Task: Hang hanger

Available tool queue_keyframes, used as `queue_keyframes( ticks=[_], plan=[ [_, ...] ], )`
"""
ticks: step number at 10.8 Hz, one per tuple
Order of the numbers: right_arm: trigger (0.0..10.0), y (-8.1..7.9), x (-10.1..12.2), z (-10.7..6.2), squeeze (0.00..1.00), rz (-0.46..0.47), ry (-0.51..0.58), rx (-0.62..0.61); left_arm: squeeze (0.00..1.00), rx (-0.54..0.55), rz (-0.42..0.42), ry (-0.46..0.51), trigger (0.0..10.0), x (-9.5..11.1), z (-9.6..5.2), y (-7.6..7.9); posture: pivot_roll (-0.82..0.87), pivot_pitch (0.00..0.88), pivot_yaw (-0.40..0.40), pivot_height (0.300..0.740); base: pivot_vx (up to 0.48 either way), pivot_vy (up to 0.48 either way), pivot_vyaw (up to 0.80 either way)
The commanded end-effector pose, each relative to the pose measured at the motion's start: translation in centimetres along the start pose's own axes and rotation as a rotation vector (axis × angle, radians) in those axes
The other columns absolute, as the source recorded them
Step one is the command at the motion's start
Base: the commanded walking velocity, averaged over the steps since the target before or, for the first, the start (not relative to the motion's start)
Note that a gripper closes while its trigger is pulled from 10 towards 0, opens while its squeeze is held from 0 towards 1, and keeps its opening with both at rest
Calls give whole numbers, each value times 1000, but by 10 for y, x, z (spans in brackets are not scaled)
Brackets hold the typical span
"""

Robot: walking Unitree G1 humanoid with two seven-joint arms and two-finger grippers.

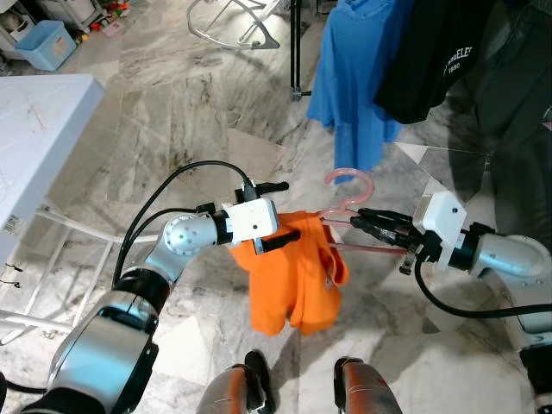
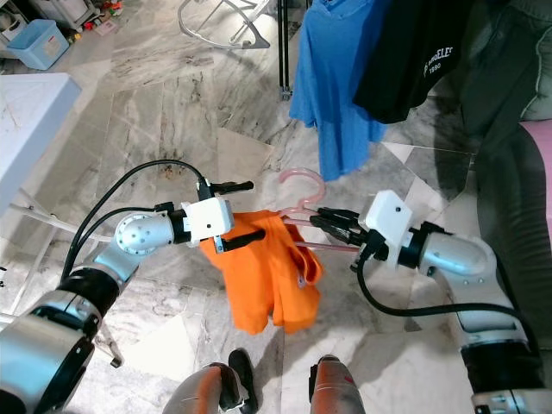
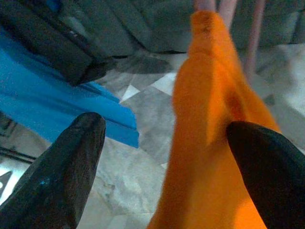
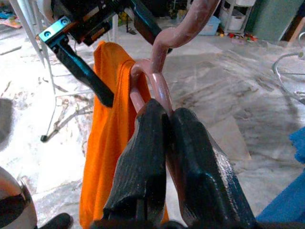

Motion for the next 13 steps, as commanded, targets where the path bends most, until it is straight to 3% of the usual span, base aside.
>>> queue_keyframes(
  ticks=[1, 2, 7, 13],
  plan=[
    [10000, -5, 8, 4, 0, -31, 12, 58, 0, -62, -18, -19, 10000, -6, -4, 7, -314, 270, 180, 740, 0, 0, 0],
    [10000, -5, 11, 4, 0, -47, 1, 78, 0, -104, -38, -20, 0, -8, -6, 6, -310, 269, 184, 740, 0, 0, 0],
    [10000, -3, 7, 7, 0, -120, -25, 52, 0, -102, -214, -30, 0, -13, -13, -24, -308, 270, 193, 740, 0, 0, 0],
    [10000, -1, 15, 7, 0, -157, -6, 50, 0, -188, -279, -21, 0, -14, -12, -14, -315, 269, 196, 740, 0, 0, 0]
  ],
)
Point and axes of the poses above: a point about 5 cm out from each wrist's last joint towards the gripper, its own z axis pointing out of the wrist towards the gripper, its own x axis along the axis of the wrist's last joint, y = z × x, the point moved 2 cm from there along z, pointing out of the wrist towards the gripper, and after that the axes turned 14 degrees about z, right-handed, at the moved point
